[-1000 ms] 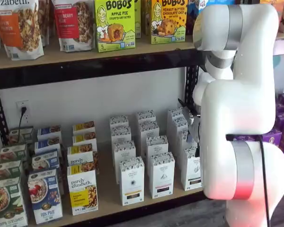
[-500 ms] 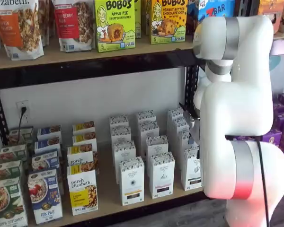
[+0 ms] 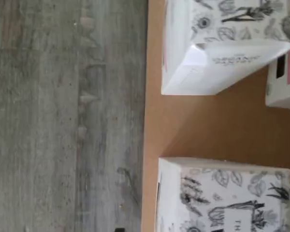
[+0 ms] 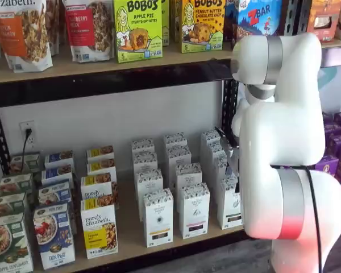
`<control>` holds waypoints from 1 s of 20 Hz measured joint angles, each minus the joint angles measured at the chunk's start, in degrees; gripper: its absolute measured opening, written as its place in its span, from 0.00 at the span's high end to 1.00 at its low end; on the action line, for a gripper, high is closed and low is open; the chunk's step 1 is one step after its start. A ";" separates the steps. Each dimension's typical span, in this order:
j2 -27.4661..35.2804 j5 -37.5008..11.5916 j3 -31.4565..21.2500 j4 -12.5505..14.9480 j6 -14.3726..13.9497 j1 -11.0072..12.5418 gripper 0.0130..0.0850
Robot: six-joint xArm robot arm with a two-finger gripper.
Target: Pick up the white box with a green strip in the middle, on the bottom shelf, the sixth box from the left
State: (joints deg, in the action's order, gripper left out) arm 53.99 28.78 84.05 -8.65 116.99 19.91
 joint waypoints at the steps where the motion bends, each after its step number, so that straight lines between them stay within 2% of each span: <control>1: 0.60 0.09 0.88 0.49 -0.48 -0.03 0.00; 6: 3.60 0.94 4.67 4.13 -4.01 -0.42 0.00; 15: 6.66 0.85 7.31 10.73 -10.33 -1.09 0.00; 20: 8.36 0.47 8.57 16.31 -15.32 -1.22 0.00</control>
State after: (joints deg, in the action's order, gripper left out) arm 62.35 29.24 92.61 7.66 101.66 18.69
